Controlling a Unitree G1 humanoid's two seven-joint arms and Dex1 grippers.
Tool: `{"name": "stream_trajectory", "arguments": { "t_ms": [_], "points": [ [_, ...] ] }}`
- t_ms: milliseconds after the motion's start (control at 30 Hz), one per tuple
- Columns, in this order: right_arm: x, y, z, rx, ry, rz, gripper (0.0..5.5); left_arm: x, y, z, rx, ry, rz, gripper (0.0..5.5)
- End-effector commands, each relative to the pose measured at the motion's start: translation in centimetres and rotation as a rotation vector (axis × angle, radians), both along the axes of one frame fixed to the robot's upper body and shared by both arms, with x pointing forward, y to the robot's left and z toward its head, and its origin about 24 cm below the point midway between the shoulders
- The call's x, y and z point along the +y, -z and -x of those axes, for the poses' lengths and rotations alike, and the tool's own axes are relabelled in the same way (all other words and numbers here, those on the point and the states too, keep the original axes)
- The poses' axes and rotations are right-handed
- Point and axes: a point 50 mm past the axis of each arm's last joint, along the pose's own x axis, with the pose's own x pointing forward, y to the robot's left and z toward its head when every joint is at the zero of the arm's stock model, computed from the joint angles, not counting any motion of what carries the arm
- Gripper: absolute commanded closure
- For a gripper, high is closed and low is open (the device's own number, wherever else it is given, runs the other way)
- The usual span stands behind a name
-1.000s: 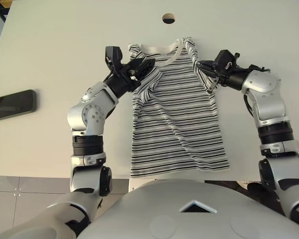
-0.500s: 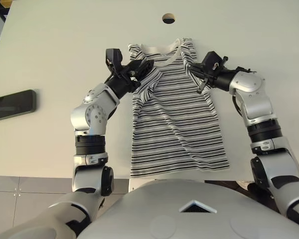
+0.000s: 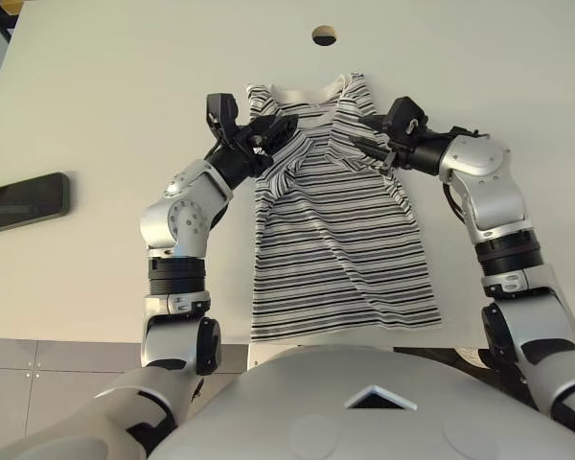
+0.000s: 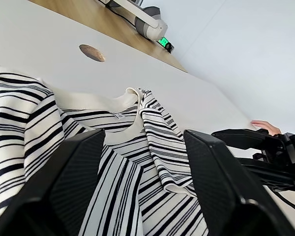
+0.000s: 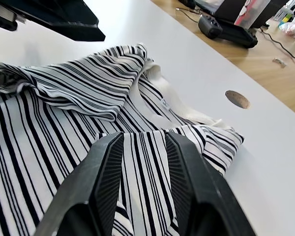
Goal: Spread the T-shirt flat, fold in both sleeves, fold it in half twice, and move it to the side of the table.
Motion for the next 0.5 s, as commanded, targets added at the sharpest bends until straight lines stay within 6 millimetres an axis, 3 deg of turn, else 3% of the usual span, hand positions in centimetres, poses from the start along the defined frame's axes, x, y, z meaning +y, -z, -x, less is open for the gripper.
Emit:
{"name": "stream_trajectory", "arguments": {
  "t_ms": [33, 133, 233, 367, 500],
  "points": [
    [-1.0, -0.7, 0.2, -0.028, 0.005, -0.002, 3.98, 0.2, -0.7, 0.2, -0.081, 0.023, -0.063, 2.5],
    [-3.2, -2.5, 2.2, -0.129, -0.117, -0.049, 3.98, 1.5, -2.3, 1.4, -0.444, 0.107, -0.42, 2.5],
    [-7.0, -4.0, 5.8, -0.156, -0.287, 0.004, 3.98, 3.2, -2.9, 4.7, -0.813, 0.409, -0.786, 2.5],
    [-11.2, -3.4, 9.1, 0.061, -0.333, 0.093, 3.98, 5.2, -1.8, 9.1, -0.942, 0.769, -0.927, 2.5],
    [-13.2, -1.8, 11.9, 0.152, -0.403, 0.283, 3.98, 7.4, -1.1, 11.7, -0.96, 1.013, -1.038, 2.5]
  ]
}}
